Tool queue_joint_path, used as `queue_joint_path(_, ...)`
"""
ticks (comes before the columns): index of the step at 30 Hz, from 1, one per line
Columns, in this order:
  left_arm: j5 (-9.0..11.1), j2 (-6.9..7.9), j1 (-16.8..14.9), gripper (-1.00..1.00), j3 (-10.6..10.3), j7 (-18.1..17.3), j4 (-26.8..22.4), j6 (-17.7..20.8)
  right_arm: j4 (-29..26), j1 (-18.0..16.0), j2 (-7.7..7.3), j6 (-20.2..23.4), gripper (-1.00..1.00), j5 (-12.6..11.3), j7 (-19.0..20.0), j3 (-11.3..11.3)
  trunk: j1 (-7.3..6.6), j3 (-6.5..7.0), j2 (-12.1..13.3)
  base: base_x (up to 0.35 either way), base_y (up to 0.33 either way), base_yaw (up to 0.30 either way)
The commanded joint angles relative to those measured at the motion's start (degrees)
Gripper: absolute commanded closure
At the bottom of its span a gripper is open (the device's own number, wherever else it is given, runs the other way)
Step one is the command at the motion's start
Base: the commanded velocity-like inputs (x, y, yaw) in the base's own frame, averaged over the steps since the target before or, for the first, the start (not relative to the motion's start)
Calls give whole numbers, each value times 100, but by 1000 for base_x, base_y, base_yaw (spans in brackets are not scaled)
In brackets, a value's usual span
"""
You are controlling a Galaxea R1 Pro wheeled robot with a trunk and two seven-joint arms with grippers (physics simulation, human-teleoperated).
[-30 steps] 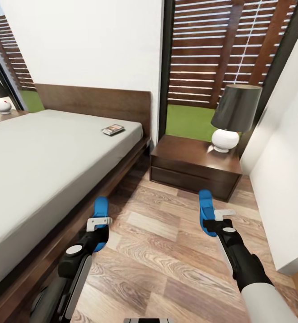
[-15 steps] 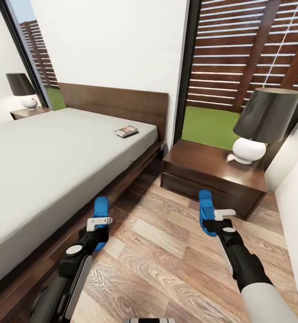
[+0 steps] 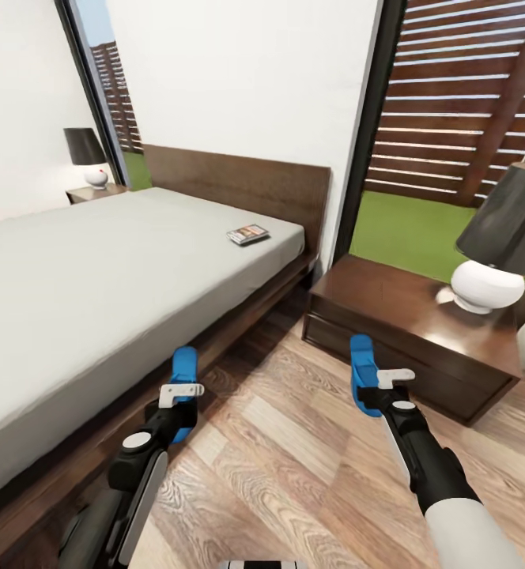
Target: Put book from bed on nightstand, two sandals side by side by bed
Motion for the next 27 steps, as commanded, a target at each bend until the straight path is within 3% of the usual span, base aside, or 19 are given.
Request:
queue_joint_path(1, 16, -1, -4, 100, -16, 36, -3, 32, -8, -1, -2, 37, 100, 35, -6, 3, 0, -5, -2, 163, -305, 270)
queue_joint_path(14, 12, 0, -4, 100, -31, 36, 3, 32, -7, -1, -2, 37, 100, 39, -15, 3, 0, -5, -2, 73, -321, 270)
queue_joint_path(27, 16, 6, 7, 100, -27, 36, 2, -10, -4, -1, -2, 37, 100, 36, -7, 3, 0, -5, -2, 0, -38, 270)
